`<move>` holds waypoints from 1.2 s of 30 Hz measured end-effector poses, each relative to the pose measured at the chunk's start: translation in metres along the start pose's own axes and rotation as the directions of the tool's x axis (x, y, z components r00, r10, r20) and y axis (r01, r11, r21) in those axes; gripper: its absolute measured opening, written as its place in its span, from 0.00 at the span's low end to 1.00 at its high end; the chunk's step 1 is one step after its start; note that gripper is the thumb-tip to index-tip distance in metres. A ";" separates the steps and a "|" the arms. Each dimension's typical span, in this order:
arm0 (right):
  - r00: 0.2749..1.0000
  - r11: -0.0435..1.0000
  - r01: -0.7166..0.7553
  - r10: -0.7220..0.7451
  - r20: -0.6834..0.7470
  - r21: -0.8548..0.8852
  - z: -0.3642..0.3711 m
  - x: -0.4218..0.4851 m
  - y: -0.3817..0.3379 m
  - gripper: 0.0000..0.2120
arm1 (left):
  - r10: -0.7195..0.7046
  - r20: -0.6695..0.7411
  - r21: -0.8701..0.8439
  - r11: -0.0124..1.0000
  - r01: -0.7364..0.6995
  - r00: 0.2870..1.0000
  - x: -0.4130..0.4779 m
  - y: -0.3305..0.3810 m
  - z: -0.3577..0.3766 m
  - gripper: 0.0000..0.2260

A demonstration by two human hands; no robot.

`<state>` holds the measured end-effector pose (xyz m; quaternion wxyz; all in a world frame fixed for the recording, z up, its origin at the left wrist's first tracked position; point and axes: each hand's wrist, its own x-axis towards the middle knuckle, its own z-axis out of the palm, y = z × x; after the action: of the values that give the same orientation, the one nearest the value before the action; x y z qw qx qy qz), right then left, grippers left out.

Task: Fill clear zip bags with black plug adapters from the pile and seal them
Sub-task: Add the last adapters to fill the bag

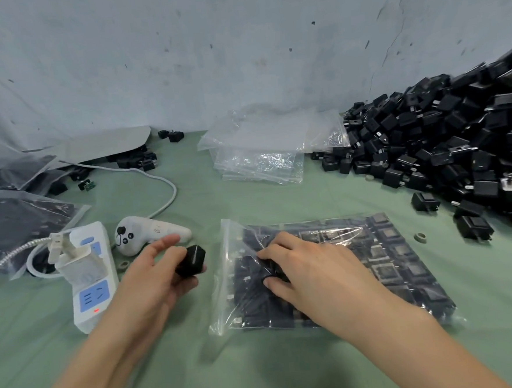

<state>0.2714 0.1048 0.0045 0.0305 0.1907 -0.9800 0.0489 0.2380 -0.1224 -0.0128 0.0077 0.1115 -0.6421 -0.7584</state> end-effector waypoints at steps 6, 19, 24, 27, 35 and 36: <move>1.000 1.000 0.006 -0.006 -0.009 0.020 -0.001 0.001 0.002 0.19 | -0.118 0.316 0.167 0.984 0.067 0.941 -0.006 -0.015 0.003 0.12; 0.990 0.997 0.063 -0.058 -0.131 0.034 0.002 -0.001 -0.006 0.16 | 0.027 0.002 0.194 0.981 -0.027 1.000 -0.021 -0.023 0.038 0.07; 0.966 0.993 0.116 -0.104 -0.236 0.037 0.003 0.000 -0.010 0.14 | 0.000 0.077 0.104 0.995 -0.008 0.997 -0.025 -0.018 0.035 0.08; 0.949 0.995 0.086 -0.096 -0.301 -0.046 0.008 0.001 -0.023 0.14 | -0.056 0.143 0.136 0.990 0.036 0.988 -0.026 -0.021 0.040 0.07; 0.883 0.935 0.110 0.063 -0.465 0.337 -0.007 0.008 -0.021 0.09 | -0.071 0.040 -0.085 0.994 0.075 0.997 -0.026 -0.009 0.047 0.10; 0.866 0.890 0.092 0.150 -0.478 0.446 -0.013 0.009 -0.013 0.09 | -0.109 0.039 -0.131 0.985 0.113 0.993 -0.024 -0.006 0.046 0.11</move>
<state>0.2687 0.0913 0.0195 0.2369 0.1580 -0.9020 0.3245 0.2539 -0.0732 -0.0078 -0.0376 0.1344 -0.5831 -0.8003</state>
